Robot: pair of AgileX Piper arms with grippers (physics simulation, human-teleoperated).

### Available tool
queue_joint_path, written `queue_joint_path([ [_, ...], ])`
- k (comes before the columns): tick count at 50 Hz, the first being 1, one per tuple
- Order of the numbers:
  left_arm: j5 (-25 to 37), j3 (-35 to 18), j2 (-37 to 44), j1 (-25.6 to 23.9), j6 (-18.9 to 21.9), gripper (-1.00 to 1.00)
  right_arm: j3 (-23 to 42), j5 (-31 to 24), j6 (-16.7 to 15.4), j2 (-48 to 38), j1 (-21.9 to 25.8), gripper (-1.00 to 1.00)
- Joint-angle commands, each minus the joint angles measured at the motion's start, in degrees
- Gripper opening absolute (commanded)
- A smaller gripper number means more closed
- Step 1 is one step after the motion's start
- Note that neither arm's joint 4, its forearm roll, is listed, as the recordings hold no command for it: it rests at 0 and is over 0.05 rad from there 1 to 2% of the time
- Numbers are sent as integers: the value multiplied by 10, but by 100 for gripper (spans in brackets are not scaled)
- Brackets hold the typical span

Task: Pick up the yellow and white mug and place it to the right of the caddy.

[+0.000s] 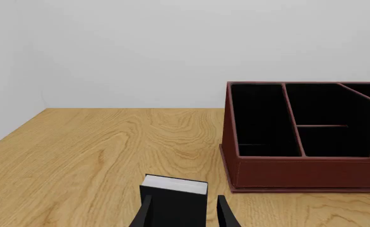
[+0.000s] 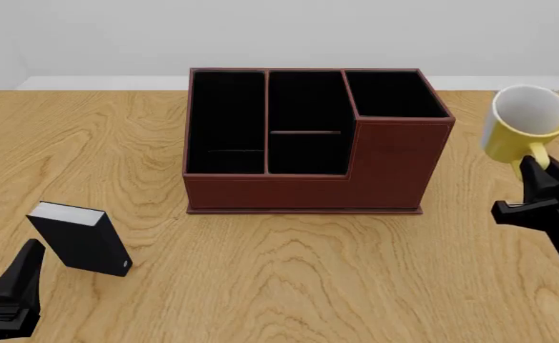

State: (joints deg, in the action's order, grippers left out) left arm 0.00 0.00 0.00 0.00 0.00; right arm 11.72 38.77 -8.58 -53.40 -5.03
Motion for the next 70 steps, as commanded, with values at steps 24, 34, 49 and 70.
queue_joint_path([
  [24, 0, 0, 0, 0, 0, 100, -15, 129, 16, -146, -12, -100],
  [34, 0, 0, 0, 0, 0, 100, -15, 150, 19, -175, -17, -100],
  [49, 0, 0, 0, 0, 0, 100, -20, 185, 21, -214, -20, -100],
  [70, 0, 0, 0, 0, 0, 100, -25, 235, 22, -277, -26, -100],
])
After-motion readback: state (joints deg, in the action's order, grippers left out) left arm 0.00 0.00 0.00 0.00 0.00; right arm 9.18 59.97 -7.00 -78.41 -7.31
